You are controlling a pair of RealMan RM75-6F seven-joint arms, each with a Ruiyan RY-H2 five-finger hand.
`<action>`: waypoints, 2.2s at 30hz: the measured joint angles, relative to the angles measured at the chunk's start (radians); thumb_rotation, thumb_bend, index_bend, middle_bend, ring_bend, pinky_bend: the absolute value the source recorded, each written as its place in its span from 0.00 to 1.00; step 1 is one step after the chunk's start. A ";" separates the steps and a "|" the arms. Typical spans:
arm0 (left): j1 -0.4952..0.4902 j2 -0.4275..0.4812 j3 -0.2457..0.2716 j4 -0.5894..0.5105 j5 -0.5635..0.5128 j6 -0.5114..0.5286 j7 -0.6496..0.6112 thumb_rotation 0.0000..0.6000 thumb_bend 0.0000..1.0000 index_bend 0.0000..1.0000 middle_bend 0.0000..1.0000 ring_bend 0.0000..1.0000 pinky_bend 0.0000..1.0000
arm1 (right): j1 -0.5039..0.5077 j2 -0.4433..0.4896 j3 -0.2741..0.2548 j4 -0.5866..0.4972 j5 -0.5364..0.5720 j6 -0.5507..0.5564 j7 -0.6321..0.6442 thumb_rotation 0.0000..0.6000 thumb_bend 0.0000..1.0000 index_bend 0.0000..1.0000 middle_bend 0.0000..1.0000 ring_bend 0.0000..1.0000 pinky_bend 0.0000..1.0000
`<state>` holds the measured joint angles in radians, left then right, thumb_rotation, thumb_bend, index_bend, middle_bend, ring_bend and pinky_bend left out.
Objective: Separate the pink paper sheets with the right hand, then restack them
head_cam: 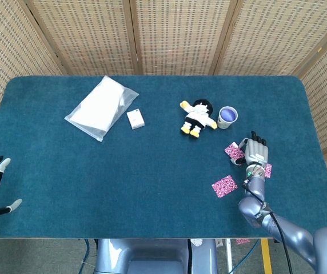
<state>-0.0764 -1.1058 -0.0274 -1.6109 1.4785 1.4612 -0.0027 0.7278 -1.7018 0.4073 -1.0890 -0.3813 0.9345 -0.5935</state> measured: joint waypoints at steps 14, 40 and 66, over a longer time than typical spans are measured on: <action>-0.001 0.002 0.001 -0.001 -0.001 -0.004 0.002 1.00 0.00 0.00 0.00 0.00 0.00 | -0.017 0.076 -0.042 -0.147 -0.089 0.030 0.005 1.00 0.34 0.56 0.00 0.00 0.00; -0.001 0.003 0.002 -0.002 0.001 -0.003 0.003 1.00 0.00 0.00 0.00 0.00 0.00 | -0.117 0.340 -0.259 -0.552 -0.585 0.016 0.147 1.00 0.31 0.56 0.00 0.00 0.00; 0.000 0.001 0.002 -0.001 0.003 0.001 0.005 1.00 0.00 0.00 0.00 0.00 0.00 | -0.097 0.382 -0.461 -0.278 -1.254 0.034 0.455 1.00 0.26 0.56 0.00 0.00 0.00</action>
<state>-0.0764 -1.1049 -0.0256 -1.6121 1.4810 1.4618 0.0025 0.6308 -1.3203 -0.0539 -1.3668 -1.6349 0.9684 -0.1382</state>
